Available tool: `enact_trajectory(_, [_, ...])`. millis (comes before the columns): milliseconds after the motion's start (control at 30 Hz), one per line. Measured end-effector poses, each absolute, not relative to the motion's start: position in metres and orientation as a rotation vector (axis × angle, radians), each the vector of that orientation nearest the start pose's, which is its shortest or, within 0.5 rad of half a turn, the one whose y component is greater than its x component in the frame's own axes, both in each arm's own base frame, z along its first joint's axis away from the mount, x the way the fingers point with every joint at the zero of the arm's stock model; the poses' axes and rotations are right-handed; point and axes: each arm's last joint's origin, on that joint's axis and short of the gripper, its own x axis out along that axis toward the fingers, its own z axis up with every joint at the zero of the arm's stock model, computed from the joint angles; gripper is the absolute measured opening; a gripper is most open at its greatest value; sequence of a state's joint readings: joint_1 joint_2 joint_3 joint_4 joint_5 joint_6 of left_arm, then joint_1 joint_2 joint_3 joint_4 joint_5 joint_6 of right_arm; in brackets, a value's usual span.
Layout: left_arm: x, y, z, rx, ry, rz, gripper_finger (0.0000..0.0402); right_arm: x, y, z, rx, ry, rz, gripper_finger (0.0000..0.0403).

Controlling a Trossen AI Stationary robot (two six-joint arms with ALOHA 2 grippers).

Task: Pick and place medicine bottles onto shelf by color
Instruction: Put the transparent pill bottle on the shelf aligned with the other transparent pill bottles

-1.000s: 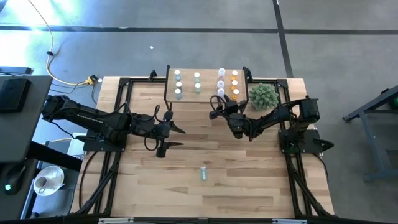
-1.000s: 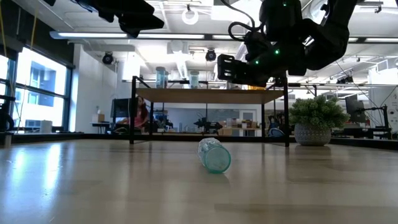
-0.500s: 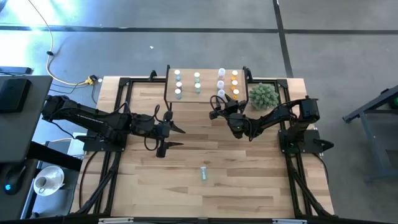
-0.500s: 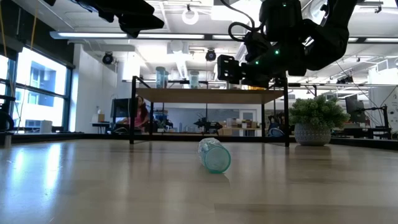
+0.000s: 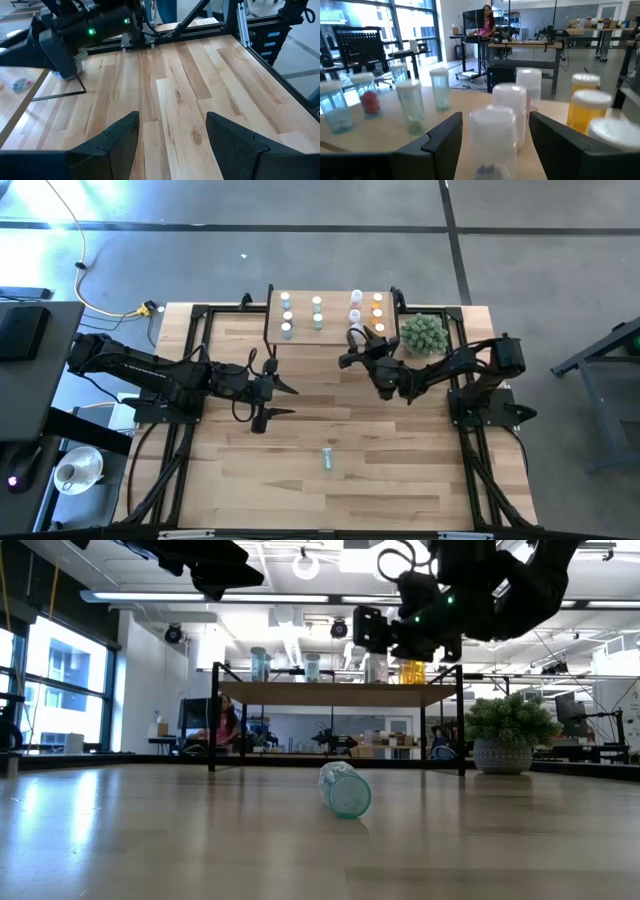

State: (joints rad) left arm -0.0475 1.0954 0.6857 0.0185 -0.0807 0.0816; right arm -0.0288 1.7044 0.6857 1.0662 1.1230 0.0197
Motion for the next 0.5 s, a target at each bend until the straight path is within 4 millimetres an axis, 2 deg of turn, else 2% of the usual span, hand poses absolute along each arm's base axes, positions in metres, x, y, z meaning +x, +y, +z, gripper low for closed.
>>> enact_trajectory(233, [0.237, -0.009, 0.259, 0.105, 0.392, 0.017, 0.0218, 0.307, -0.031, 0.218, 0.004, -0.085, -1.088, 0.022])
enact_trajectory(500, [0.236, -0.009, 0.256, 0.078, 0.426, 0.021, 0.0218, 0.295, -0.011, 0.242, -0.108, -0.018, -0.949, 0.022])
